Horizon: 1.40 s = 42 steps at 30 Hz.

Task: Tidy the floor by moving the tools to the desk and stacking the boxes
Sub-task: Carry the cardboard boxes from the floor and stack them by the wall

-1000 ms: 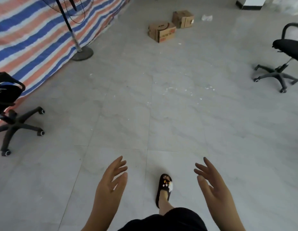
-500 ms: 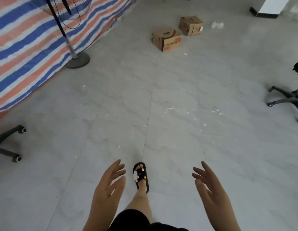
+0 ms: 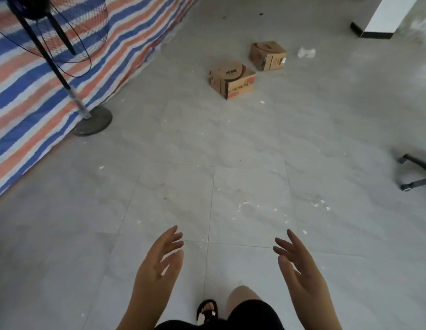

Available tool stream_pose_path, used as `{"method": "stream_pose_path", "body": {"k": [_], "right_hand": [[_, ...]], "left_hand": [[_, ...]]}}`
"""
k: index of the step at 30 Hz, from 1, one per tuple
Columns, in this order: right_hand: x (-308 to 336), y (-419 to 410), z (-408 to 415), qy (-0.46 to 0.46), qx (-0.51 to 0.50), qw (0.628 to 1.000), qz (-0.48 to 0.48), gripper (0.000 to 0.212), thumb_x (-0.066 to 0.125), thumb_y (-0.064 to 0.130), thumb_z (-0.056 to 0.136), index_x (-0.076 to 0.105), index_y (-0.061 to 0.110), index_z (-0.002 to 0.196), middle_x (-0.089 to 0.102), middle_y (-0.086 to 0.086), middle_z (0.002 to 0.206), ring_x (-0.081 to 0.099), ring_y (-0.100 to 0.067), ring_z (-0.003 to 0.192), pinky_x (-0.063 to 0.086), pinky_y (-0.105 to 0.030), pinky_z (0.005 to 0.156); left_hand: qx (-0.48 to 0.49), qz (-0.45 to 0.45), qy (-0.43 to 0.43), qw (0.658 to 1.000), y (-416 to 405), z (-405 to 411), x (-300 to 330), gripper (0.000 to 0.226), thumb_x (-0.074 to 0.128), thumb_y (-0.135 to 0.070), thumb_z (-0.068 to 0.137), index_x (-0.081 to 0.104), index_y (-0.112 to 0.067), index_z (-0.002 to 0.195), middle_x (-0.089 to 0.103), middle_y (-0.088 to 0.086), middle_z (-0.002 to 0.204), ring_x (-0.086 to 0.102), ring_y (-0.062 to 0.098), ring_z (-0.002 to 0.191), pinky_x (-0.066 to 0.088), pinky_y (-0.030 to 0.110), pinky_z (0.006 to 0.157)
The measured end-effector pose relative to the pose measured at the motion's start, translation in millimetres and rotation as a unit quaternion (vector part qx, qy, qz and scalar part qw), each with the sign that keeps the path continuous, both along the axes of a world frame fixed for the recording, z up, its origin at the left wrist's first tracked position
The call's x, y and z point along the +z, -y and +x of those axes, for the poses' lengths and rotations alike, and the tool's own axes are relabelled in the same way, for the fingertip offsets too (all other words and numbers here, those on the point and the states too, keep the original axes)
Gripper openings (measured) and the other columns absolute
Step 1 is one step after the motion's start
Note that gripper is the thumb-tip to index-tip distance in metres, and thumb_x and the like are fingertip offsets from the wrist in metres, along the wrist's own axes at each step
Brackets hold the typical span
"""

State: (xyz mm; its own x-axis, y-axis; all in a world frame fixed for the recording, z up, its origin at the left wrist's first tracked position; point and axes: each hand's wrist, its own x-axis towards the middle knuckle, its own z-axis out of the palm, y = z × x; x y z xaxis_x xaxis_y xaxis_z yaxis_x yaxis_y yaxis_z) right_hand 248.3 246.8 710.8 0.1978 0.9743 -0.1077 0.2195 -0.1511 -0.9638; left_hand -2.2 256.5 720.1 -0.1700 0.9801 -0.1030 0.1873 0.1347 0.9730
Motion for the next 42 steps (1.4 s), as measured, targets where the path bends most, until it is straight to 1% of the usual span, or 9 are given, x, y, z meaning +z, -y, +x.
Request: {"method": "stream_pose_path", "body": {"k": [6,10,15,20,26,30,33,37,42], "right_hand": [[-14,-140,17,0.0,0.002,1.0,-0.015,0.05,0.055,0.003,0.089,0.047,0.034,0.128,0.062,0.031,0.108,0.061,0.009,0.098,0.042,-0.001,0.073],[-19,-260,41,0.005,0.009,1.0,-0.003,0.049,0.055,0.005,0.089,0.047,0.035,0.127,0.062,0.031,0.109,0.061,0.008,0.099,0.043,-0.002,0.073],[2,-414,70,0.02,0.023,0.999,0.029,0.05,0.055,0.004,0.089,0.047,0.038,0.124,0.064,0.03,0.106,0.062,0.006,0.098,0.046,-0.004,0.075],[-2,-520,72,0.014,0.057,0.998,0.001,0.053,0.056,0.003,0.088,0.051,0.043,0.122,0.064,0.03,0.106,0.063,0.004,0.099,0.045,-0.003,0.075],[-14,-644,56,0.019,0.053,0.998,-0.018,0.065,0.056,0.004,0.088,0.047,0.064,0.11,0.063,0.029,0.108,0.063,0.007,0.097,0.044,-0.002,0.075],[-19,-741,26,0.015,0.034,0.999,-0.009,0.054,0.055,0.003,0.089,0.054,0.048,0.118,0.062,0.031,0.109,0.063,0.007,0.097,0.044,-0.002,0.073],[-10,-820,-2,0.013,0.013,1.0,0.008,0.051,0.055,0.002,0.089,0.046,0.042,0.12,0.061,0.033,0.109,0.063,0.007,0.096,0.044,-0.003,0.07],[0,-910,-39,0.017,0.002,1.0,0.024,0.056,0.056,0.002,0.088,0.054,0.048,0.12,0.062,0.031,0.109,0.063,0.006,0.097,0.047,-0.007,0.075],[-4,-998,-70,0.03,0.014,0.999,-0.001,0.056,0.057,0.0,0.087,0.055,0.045,0.12,0.063,0.029,0.109,0.064,0.004,0.096,0.046,-0.004,0.075]], "left_hand": [[0.01,-0.016,-0.009,1.0,-139,9,-15,0.043,0.055,-0.004,0.088,0.054,-0.038,0.115,0.064,-0.027,0.105,0.062,0.0,0.1,0.047,0.006,0.079],[0.028,-0.003,-0.002,1.0,-253,36,-21,0.043,0.055,-0.003,0.088,0.055,-0.038,0.113,0.068,-0.014,0.106,0.063,0.001,0.101,0.047,0.005,0.078],[0.047,0.021,-0.002,0.999,-387,65,-4,0.066,0.056,0.003,0.085,0.058,-0.061,0.101,0.067,-0.022,0.103,0.065,-0.001,0.096,0.047,0.006,0.076],[0.083,0.014,0.018,0.996,-482,70,-7,0.06,0.061,-0.002,0.085,0.059,-0.061,0.098,0.067,-0.021,0.105,0.066,0.001,0.094,0.048,0.006,0.076],[0.085,-0.014,0.024,0.996,-602,49,-29,0.047,0.054,0.006,0.087,0.06,-0.034,0.111,0.066,-0.025,0.104,0.065,0.001,0.095,0.048,0.005,0.073],[0.071,0.004,0.018,0.997,-713,17,-32,0.044,0.055,0.004,0.086,0.055,-0.033,0.112,0.068,-0.019,0.103,0.064,-0.001,0.094,0.047,0.004,0.073],[0.061,0.022,0.016,0.998,-804,-15,-18,0.044,0.054,0.004,0.087,0.055,-0.032,0.112,0.07,-0.01,0.103,0.064,-0.001,0.094,0.047,0.004,0.072],[0.033,0.043,0.014,0.998,-899,-48,-8,0.045,0.054,0.006,0.086,0.056,-0.03,0.113,0.067,-0.022,0.104,0.065,0.0,0.093,0.047,0.005,0.074],[0.046,0.011,0.03,0.998,-979,-79,-21,0.055,0.06,-0.003,0.085,0.064,-0.055,0.101,0.069,-0.021,0.102,0.067,0.002,0.092,0.048,0.007,0.074]]}}
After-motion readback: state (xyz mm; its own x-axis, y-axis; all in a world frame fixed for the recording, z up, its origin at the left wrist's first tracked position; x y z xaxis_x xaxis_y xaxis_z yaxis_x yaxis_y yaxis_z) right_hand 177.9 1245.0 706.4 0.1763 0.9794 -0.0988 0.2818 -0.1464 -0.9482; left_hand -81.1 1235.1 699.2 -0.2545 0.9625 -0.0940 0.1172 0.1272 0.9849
